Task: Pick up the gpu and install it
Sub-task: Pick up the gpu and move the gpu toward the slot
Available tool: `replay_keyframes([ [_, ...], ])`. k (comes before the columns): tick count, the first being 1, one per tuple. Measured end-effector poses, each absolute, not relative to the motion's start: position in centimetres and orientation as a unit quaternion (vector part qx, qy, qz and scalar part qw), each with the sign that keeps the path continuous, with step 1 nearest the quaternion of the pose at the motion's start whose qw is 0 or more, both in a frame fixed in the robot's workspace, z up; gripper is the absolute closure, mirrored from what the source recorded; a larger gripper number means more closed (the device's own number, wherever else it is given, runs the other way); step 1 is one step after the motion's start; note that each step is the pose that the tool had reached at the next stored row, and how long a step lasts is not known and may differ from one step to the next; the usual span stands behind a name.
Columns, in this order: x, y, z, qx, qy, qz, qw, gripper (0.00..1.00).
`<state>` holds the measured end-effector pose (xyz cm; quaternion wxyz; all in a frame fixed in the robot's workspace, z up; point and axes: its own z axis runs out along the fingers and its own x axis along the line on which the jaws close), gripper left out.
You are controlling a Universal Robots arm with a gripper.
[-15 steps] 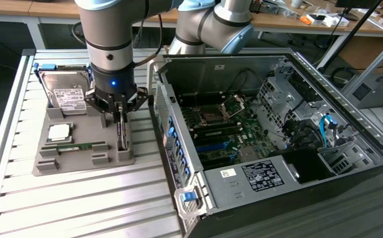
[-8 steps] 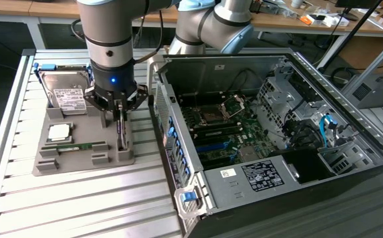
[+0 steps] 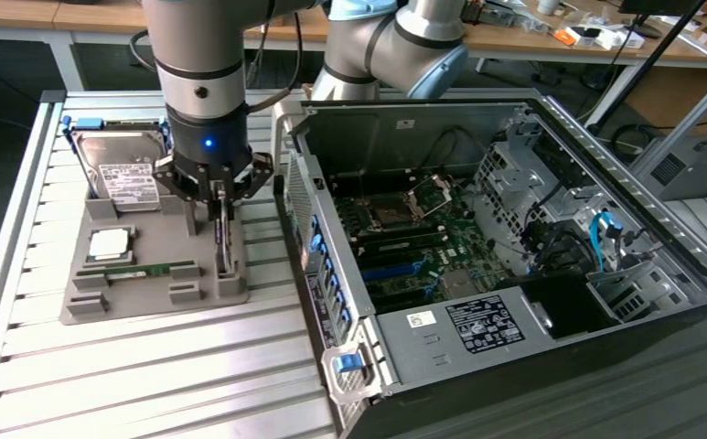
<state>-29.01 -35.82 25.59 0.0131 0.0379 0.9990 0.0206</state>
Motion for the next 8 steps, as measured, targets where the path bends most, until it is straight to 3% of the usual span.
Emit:
replay_keyframes([
  [8, -29.01, -35.82, 26.27, 0.038, 0.999, 0.021, 0.013, 0.73],
])
